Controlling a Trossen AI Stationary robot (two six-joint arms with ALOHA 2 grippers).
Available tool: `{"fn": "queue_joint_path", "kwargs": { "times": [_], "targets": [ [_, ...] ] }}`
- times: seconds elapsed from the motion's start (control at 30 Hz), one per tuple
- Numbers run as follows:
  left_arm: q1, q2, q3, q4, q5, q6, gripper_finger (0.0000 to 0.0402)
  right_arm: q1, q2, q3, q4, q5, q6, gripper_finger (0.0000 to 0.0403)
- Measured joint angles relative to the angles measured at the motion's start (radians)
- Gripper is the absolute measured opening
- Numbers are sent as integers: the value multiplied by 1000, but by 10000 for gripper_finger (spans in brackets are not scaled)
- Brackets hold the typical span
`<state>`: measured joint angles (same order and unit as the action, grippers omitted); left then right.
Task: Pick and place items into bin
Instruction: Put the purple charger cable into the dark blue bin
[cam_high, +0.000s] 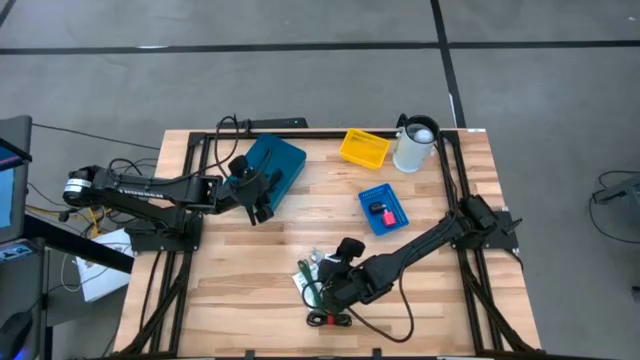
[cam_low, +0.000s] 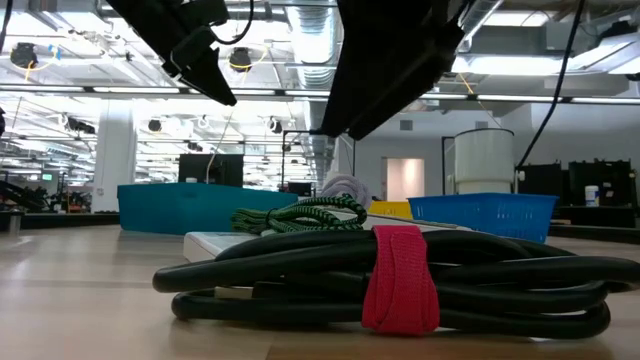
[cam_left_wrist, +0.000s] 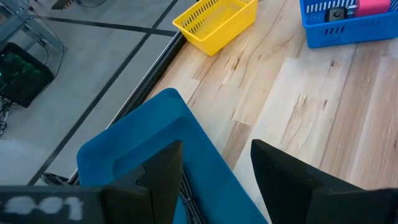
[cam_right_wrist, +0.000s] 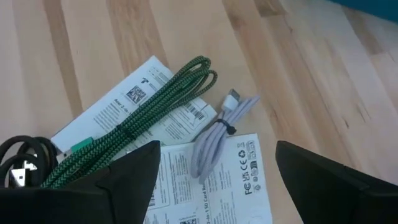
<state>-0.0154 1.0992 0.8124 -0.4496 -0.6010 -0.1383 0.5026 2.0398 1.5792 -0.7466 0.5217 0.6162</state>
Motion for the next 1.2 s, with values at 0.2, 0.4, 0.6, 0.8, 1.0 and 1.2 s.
{"fn": "queue_joint_path", "kwargs": {
  "times": [0.2,0.4,0.6,0.8,1.0,1.2],
  "targets": [
    [0,0,0,-2,0,1,182,10,57,5,39,2,11,301],
    [0,0,-1,-3,0,5,182,12,63,2,15,10,20,301],
    [0,0,-1,-2,0,6,182,5,72,0,7,4,22,301],
    [0,0,-1,-1,0,7,182,-2,76,0,-4,-4,39,301],
    [0,0,-1,-1,0,7,182,-11,76,0,-8,-8,65,286],
    [0,0,-1,-1,0,7,182,-21,76,0,-8,-28,84,225]
  ]
}}
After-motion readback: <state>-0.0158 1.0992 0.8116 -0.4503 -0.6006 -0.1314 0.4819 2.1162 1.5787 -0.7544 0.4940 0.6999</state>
